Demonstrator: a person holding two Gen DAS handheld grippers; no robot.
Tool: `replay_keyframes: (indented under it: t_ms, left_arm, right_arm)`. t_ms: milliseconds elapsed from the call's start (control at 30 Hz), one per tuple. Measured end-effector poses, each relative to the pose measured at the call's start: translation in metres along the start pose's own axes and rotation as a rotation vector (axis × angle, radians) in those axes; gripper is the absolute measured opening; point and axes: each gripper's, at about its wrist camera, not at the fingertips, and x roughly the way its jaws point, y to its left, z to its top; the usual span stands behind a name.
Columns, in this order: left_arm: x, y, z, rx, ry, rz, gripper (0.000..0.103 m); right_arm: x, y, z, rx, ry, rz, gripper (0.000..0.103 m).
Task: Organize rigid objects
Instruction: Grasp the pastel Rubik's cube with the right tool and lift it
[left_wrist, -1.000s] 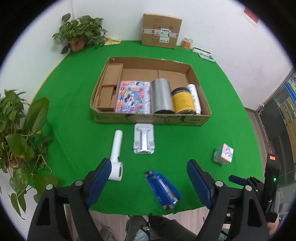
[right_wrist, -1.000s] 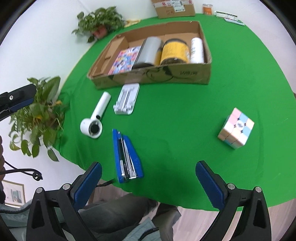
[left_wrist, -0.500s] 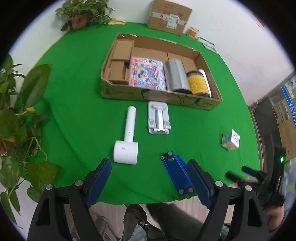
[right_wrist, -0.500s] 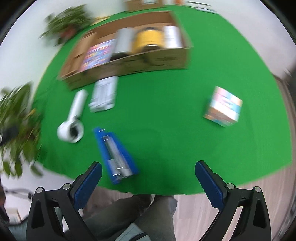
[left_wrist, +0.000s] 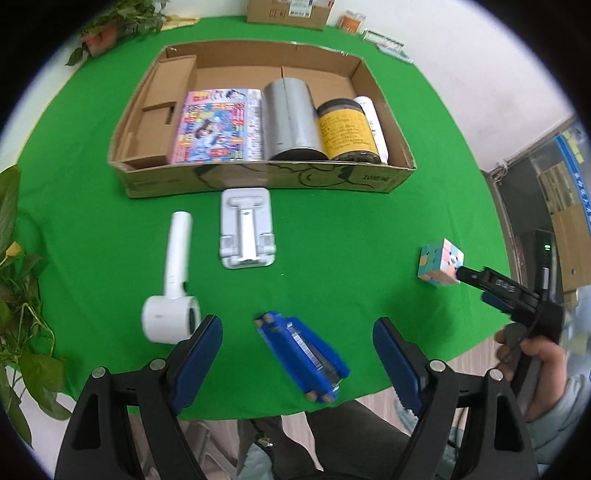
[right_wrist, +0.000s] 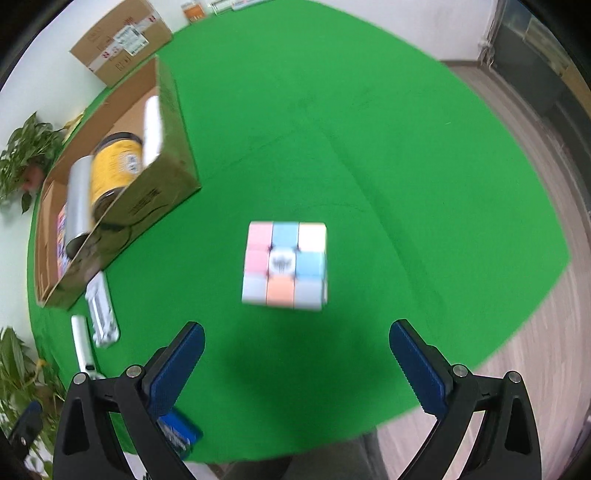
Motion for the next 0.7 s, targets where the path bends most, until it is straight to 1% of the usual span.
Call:
replay_keyframes:
  t_ms: [67,167,200,233,267,300,367,433,500,600,700]
  left_arm:
    - [0.007,-0.016,0.01,-0.011,0.021,0.015,0.083]
    - [0.015,-0.035,0.02,-0.01,0.042,0.044,0.083]
    - [0.018,-0.039,0.022,-0.015,0.05,0.051,0.083]
    - [0.023,-0.044,0.025,-0.028,0.066,0.057,0.083]
    - [0.027,-0.046,0.026,-0.037,0.079,0.06,0.083]
    - [0.033,-0.049,0.027,-0.053,0.095,0.064,0.083]
    - [0.04,-0.053,0.029,-0.075,0.114,0.065,0.083]
    - [0.046,-0.057,0.031,-0.096,0.126,0.053,0.083]
    - [0.052,-0.061,0.035,-0.111,0.14,0.026,0.083]
    - [0.065,-0.064,0.041,-0.163,0.168,-0.084,0.083]
    - [0.078,-0.064,0.044,-0.223,0.213,-0.221,0.083]
  right_arm:
    - [0.023,-0.002,0.016,-0.003,0.036,0.025,0.101]
    - [0.053,-0.004,0.036,-0.019,0.082,0.044,0.097]
    - [0.061,-0.005,0.042,-0.026,0.098,0.049,0.091]
    - [0.069,-0.006,0.046,-0.035,0.118,0.054,0.077]
    - [0.077,-0.006,0.048,-0.053,0.144,0.058,0.066]
    - [0.082,-0.005,0.05,-0.075,0.166,0.061,0.066]
    - [0.08,0.0,0.051,-0.145,0.148,0.048,0.064]
    - [0.08,0.001,0.052,-0.178,0.163,0.069,0.063]
    - [0.076,-0.001,0.053,-0.172,0.198,0.134,0.06]
    - [0.063,0.005,0.052,-0.201,0.245,0.238,0.058]
    - [0.041,0.02,0.048,-0.267,0.263,0.34,0.058]
